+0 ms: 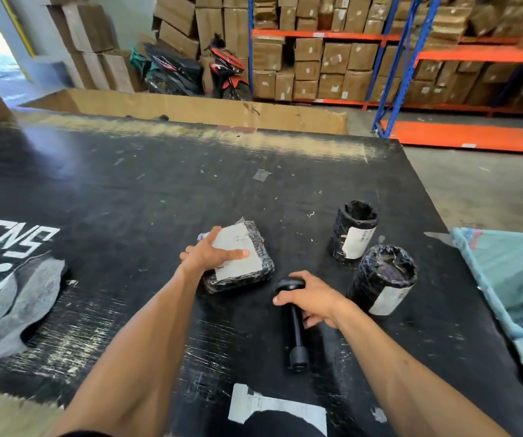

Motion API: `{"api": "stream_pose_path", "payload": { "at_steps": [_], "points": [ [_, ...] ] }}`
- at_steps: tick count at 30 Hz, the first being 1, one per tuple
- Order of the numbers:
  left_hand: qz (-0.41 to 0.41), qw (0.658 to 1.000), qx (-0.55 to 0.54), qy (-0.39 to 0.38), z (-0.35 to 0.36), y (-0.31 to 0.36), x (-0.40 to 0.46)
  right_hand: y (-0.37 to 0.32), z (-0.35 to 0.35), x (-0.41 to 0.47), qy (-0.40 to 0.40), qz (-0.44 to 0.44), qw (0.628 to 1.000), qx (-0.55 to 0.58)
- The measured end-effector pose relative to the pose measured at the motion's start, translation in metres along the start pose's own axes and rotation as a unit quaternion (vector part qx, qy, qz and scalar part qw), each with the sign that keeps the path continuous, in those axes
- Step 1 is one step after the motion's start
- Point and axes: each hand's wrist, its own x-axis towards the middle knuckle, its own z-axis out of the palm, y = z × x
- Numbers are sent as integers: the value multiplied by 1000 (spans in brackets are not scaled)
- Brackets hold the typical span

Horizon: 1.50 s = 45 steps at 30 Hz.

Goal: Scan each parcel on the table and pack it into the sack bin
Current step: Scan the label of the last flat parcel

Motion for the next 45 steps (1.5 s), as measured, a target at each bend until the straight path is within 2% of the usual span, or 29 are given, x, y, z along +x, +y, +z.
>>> {"api": "stream_pose_path", "payload": {
  "at_steps": [5,9,12,15,21,27,45],
  "points": [
    [42,978,-195,54,9,5,-19,4,2,1,55,-36,989,132],
    [110,956,-255,94,12,13,-30,-17,-10,-5,69,-85,970,217],
    [136,940,-295,106,14,11,-33,-39,-16,-15,58,-118,964,231],
    [139,930,-314,128,16,11,-38,-57,-14,-27,70,-168,959,218],
    [153,918,-326,168,19,15,-53,-74,-6,-47,145,-231,950,151],
    [160,909,-341,178,14,19,-67,-78,-9,-58,171,-244,949,103],
    [187,905,-330,194,13,31,-93,-70,-14,-75,181,-266,941,106]
  ]
}}
